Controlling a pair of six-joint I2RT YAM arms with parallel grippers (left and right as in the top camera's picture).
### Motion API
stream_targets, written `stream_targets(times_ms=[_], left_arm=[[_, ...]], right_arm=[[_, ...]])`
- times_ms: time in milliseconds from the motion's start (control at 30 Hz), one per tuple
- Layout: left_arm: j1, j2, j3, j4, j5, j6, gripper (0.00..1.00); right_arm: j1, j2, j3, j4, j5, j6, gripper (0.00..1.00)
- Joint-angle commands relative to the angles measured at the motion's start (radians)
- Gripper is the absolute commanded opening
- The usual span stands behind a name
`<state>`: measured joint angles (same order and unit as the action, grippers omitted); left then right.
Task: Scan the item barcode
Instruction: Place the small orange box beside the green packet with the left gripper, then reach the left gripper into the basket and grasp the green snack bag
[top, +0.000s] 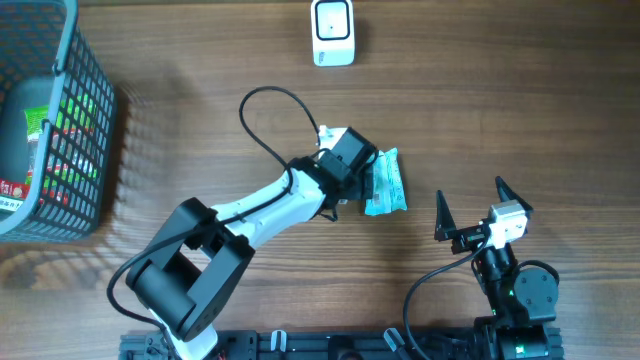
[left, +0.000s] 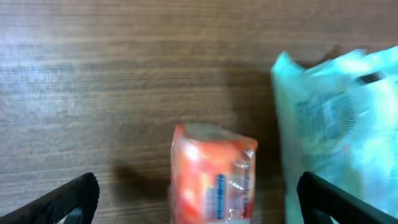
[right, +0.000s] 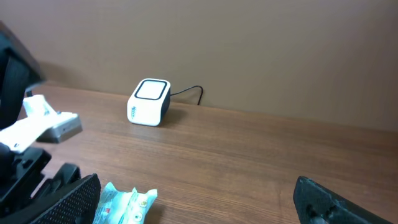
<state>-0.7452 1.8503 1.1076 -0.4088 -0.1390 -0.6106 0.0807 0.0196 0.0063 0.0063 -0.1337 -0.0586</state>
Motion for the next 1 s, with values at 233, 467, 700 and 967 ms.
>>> stream_targets(times_ms=[233,467,700,967], left_arm=[[0.284,-0.136,0.623,-0.499,-0.083,0.303,1.00],[0.931,-0.206,0.838,-0.594,-0.113,0.328,1.00],[1.439,-0.148,0.837,-0.595,-0.013,0.425,1.00],[1.512,0.181,0.836,-0.574,0.308,0.781,1.00]], right_arm=[[0.001,-0.006,-0.001,0.003,0.002,-0.013,1.00],[0.002,-0.006,-0.001,0.003,0.002,-0.014,1.00],[0.002,-0.006,-0.001,0.003,0.002,-0.013,1.00],[0.001,-0.006,-0.001,0.003,0.002,-0.014,1.00]])
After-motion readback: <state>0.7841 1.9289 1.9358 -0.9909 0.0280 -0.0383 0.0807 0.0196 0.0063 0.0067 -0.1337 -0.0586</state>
